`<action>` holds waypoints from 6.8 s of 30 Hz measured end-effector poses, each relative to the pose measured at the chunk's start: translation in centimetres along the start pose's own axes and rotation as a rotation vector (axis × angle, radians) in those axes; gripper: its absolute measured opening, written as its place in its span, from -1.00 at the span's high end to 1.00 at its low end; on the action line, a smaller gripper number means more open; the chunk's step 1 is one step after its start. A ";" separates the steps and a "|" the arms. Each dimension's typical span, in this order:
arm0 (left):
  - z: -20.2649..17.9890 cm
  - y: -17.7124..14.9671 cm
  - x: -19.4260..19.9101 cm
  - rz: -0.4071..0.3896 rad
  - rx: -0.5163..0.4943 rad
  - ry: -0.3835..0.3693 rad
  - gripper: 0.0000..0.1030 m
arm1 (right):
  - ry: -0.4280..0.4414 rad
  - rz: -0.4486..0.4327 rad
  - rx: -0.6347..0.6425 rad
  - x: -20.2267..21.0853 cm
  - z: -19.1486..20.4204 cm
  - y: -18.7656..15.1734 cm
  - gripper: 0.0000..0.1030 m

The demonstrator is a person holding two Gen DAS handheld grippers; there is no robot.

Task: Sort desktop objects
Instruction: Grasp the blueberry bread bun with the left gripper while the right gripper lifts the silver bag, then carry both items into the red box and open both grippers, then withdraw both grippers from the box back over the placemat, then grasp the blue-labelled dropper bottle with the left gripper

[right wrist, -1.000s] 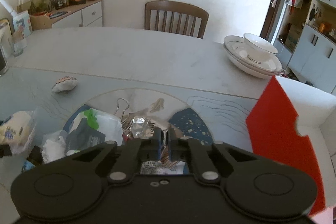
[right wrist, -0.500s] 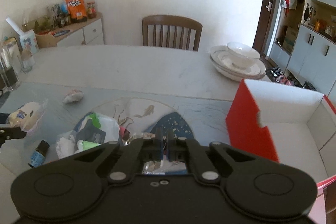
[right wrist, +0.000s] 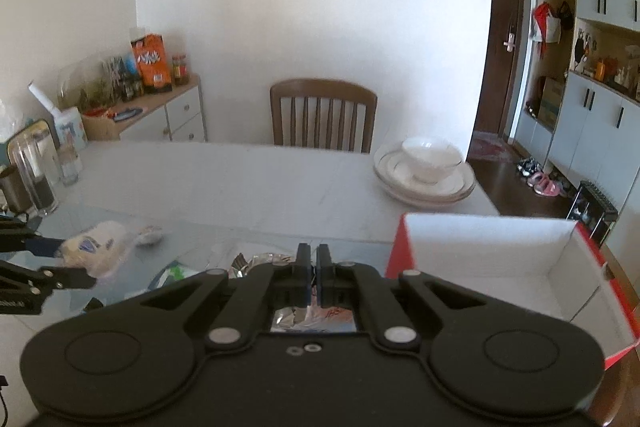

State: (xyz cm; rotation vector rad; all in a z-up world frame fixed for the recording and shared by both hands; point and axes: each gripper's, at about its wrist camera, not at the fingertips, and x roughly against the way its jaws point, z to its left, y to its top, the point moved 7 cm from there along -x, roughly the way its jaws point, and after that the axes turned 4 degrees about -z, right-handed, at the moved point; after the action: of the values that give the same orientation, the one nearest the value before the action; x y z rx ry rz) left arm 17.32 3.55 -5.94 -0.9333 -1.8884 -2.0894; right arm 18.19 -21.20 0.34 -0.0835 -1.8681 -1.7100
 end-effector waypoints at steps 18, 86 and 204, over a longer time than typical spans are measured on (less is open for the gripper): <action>-13.0 6.4 -6.8 0.025 -0.149 -0.145 0.19 | -0.081 -0.050 -0.017 3.1 -11.9 0.5 0.97; -28.8 6.3 -27.4 0.512 -0.467 -0.244 -0.20 | -0.068 0.216 -0.042 -2.6 -23.5 -9.5 0.69; 9.3 -11.1 -3.7 0.212 0.154 0.171 -0.98 | -0.036 0.262 -0.027 -8.2 8.1 -11.9 -0.89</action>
State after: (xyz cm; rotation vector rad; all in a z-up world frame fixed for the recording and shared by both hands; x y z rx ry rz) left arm 17.46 13.32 -17.26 -0.8496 -1.7518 -1.8130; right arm 16.74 -12.89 -13.92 -0.3565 -1.7723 -1.5614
